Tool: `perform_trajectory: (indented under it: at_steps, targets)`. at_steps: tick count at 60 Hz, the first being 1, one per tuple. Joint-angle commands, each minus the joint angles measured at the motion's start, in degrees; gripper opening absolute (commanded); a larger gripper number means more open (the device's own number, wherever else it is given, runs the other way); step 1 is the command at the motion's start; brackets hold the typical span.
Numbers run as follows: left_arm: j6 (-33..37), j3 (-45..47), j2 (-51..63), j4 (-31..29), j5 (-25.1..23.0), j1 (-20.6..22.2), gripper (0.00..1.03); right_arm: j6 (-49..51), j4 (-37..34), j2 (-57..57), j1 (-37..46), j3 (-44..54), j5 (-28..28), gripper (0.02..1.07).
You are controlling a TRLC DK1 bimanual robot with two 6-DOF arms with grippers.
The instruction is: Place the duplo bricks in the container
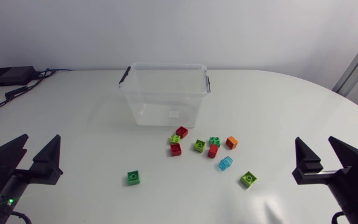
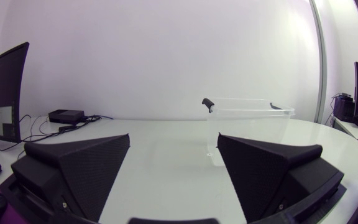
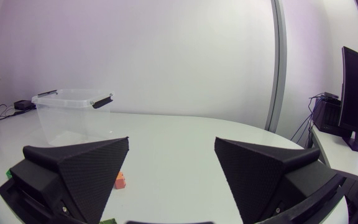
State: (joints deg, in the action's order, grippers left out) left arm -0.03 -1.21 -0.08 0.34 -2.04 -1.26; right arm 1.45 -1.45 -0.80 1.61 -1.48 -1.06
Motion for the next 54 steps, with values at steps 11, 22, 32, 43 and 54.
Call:
perform_trajectory:
  at_steps: [11,22,32,43,54]
  targets:
    - [-0.8,1.2,-0.7,0.0,0.5,0.6,0.99,-1.2,0.6,0.2,0.2,1.5,0.3,1.02]
    - [-0.5,0.7,-0.8,0.4,0.5,0.0,0.96,-1.2,0.6,0.6,0.2,1.5,0.3,1.02]
    - [-0.6,-2.0,-0.8,-0.3,0.5,-0.4,0.94,-1.1,0.7,1.1,0.2,1.5,0.3,1.02]
    - [-0.6,-5.4,-0.1,-3.2,0.5,0.6,0.94,-1.2,0.8,1.1,0.3,1.1,0.4,1.02]
    - [-0.9,-11.4,5.7,-6.2,0.5,0.6,0.95,-1.2,-0.3,0.5,-0.2,-1.2,0.4,1.02]
